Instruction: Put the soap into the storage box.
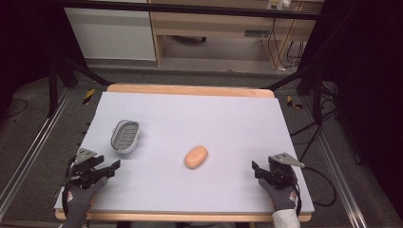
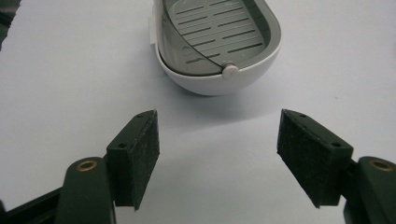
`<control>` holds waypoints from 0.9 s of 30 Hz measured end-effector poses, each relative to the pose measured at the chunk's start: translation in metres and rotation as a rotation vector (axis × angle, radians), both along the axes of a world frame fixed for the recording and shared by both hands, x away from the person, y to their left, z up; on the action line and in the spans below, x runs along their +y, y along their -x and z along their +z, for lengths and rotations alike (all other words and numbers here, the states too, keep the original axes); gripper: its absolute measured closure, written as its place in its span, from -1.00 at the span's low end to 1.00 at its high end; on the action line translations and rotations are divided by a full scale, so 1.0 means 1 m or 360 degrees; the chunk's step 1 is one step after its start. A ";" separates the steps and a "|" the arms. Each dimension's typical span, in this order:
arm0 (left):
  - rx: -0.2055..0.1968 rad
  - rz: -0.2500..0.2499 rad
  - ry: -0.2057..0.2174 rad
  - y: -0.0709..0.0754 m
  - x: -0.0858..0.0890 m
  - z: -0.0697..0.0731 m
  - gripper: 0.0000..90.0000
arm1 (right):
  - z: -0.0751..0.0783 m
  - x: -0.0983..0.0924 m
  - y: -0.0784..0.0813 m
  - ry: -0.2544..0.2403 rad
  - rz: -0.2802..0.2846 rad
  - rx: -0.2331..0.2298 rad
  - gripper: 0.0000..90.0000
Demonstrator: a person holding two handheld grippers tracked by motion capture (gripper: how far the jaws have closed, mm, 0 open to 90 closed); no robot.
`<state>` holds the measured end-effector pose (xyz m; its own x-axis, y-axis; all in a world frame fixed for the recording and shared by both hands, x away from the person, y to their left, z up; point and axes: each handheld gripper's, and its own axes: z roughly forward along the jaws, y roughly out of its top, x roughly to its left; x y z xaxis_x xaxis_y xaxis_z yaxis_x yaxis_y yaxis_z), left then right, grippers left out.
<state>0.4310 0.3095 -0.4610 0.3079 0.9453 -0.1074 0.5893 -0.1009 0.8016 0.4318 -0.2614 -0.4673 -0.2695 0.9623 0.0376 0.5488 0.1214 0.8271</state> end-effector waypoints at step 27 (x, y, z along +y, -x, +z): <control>-0.0071 -0.0140 -0.0028 0.006 -0.039 0.013 -0.30 | -0.002 0.000 0.000 -0.0001 -0.0004 -0.0001 -0.30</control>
